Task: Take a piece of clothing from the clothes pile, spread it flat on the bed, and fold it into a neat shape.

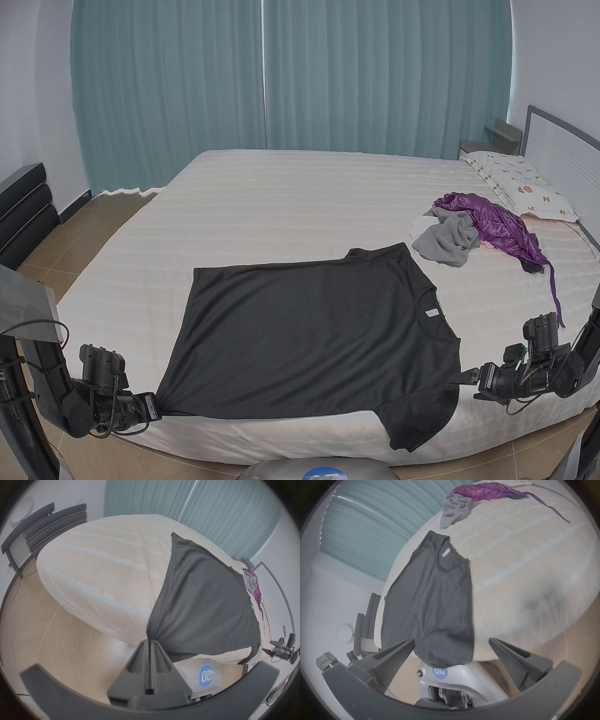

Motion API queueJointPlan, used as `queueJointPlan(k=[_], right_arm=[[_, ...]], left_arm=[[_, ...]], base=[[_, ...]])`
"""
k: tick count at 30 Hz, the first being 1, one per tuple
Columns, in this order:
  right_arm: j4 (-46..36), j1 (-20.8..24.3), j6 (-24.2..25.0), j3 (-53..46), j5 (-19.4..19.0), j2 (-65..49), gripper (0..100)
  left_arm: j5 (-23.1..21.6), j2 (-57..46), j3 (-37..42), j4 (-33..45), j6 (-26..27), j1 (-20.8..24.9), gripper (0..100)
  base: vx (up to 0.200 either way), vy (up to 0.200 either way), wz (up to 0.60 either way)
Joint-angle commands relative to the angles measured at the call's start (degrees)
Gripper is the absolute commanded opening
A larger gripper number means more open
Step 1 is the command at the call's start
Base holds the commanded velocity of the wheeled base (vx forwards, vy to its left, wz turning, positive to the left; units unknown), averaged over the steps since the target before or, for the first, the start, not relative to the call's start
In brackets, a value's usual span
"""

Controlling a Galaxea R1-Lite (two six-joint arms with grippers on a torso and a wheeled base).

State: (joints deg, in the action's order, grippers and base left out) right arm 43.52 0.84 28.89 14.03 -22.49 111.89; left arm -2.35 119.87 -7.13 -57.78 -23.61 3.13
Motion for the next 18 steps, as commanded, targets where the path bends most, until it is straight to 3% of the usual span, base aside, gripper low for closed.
queueJointPlan(k=[1,9,14,15,18], right_arm=[[1.4,1.8,0.4,2.0,0.9,3.3,100],[16.2,2.6,2.5,1.1,4.7,13.3,100],[19.0,2.6,2.7,0.7,5.2,15.6,100],[19.1,2.6,2.7,0.6,5.2,15.5,0],[19.1,2.3,2.6,-0.1,5.3,14.5,0]], left_arm=[[0.1,1.2,-0.2,0.0,0.0,-0.1,0],[0.1,1.2,-0.2,0.0,-0.1,-0.1,0],[0.0,1.2,-0.2,0.0,-0.1,-0.1,0],[0.0,1.3,-0.2,0.0,-0.1,-0.1,0],[0.0,1.2,-0.2,0.0,-0.1,-0.1,0]], base=[[0.000,0.000,0.00],[0.000,0.000,0.00],[0.000,0.000,0.00],[0.000,0.000,0.00],[0.000,0.000,0.00]])
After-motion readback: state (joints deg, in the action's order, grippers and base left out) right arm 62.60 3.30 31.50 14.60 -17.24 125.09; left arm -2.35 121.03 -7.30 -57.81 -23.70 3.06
